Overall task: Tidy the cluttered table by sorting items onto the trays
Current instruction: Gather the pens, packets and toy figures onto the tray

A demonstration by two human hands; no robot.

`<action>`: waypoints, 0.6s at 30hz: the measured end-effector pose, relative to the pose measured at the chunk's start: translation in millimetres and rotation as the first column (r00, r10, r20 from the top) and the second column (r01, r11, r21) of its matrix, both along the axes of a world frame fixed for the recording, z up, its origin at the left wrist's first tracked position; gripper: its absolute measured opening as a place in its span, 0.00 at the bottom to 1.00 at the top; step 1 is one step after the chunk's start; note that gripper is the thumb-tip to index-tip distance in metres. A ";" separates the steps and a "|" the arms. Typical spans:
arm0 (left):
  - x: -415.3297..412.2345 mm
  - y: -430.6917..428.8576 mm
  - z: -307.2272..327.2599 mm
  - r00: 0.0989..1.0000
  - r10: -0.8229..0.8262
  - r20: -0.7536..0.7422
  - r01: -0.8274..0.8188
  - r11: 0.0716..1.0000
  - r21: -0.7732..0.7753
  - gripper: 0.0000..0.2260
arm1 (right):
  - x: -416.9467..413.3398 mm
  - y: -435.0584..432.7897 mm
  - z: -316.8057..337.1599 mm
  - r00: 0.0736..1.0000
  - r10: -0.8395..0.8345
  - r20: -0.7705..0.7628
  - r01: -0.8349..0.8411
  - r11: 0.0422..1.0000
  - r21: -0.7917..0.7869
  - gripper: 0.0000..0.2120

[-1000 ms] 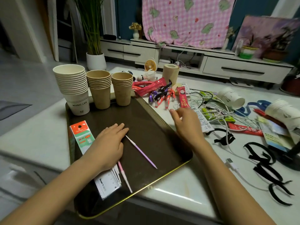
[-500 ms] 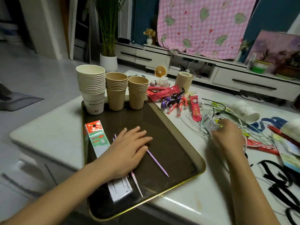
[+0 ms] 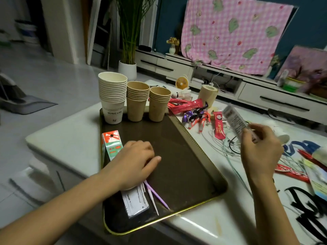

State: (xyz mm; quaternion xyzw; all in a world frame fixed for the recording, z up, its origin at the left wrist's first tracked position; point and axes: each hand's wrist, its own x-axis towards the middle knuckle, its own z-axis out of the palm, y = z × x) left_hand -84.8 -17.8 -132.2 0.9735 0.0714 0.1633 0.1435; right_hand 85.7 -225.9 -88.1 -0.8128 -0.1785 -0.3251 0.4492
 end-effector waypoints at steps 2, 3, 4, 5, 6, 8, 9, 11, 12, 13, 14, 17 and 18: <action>5.0 4.8 2.2 0.971 0.142 0.193 -0.109 0.979 -0.174 0.13 | -15.8 11.5 -2.1 0.985 0.171 -0.003 -0.171 0.985 0.009 0.06; 4.4 9.0 5.4 0.918 0.264 0.296 -0.174 0.939 -0.297 0.11 | -26.1 22.9 -4.7 0.960 0.279 -0.017 -0.279 0.960 -0.030 0.04; 6.7 10.8 8.8 0.849 0.376 0.373 -0.213 0.887 -0.409 0.10 | -36.4 32.2 -7.6 0.924 0.379 -0.051 -0.382 0.921 -0.076 0.04; 6.6 13.0 12.4 0.781 0.468 0.413 -0.243 0.837 -0.489 0.09 | -47.8 43.8 -9.4 0.877 0.471 -0.095 -0.480 0.869 -0.125 0.05; 6.1 13.7 15.5 0.730 0.534 0.427 -0.262 0.796 -0.546 0.09 | -58.4 55.2 -10.9 0.833 0.538 -0.128 -0.553 0.810 -0.195 0.05; 5.7 15.5 18.2 0.661 0.614 0.431 -0.281 0.735 -0.617 0.08 | -77.1 77.2 -12.0 0.812 0.577 -0.085 -0.554 0.719 -0.420 0.05; 6.1 15.4 17.7 0.639 0.637 0.432 -0.283 0.716 -0.638 0.07 | -85.3 87.3 -12.6 0.824 0.566 -0.018 -0.483 0.685 -0.545 0.04; 6.4 16.2 14.2 0.621 0.656 0.430 -0.291 0.702 -0.651 0.08 | -101.6 105.7 -13.5 0.830 0.556 0.046 -0.361 0.599 -0.714 0.05; 6.2 17.4 11.9 0.625 0.657 0.421 -0.294 0.698 -0.653 0.08 | -107.9 113.1 -16.5 0.803 0.596 0.012 -0.380 0.527 -0.760 0.07; 6.9 17.8 10.3 0.638 0.652 0.409 -0.292 0.696 -0.656 0.08 | -111.7 117.6 -19.7 0.746 0.660 -0.085 -0.467 0.428 -0.774 0.08; 6.9 18.6 8.9 0.658 0.640 0.397 -0.288 0.701 -0.652 0.08 | -114.0 120.4 -21.6 0.659 0.712 -0.241 -0.602 0.307 -0.738 0.10; 7.4 18.8 5.2 0.764 0.543 0.348 -0.259 0.752 -0.606 0.08 | -103.4 113.0 -17.1 0.399 0.746 -0.533 -0.891 0.179 -0.417 0.12; 7.1 18.4 4.2 0.806 0.496 0.324 -0.243 0.776 -0.582 0.09 | -93.8 108.6 -15.6 0.436 0.728 -0.529 -0.891 0.266 -0.369 0.11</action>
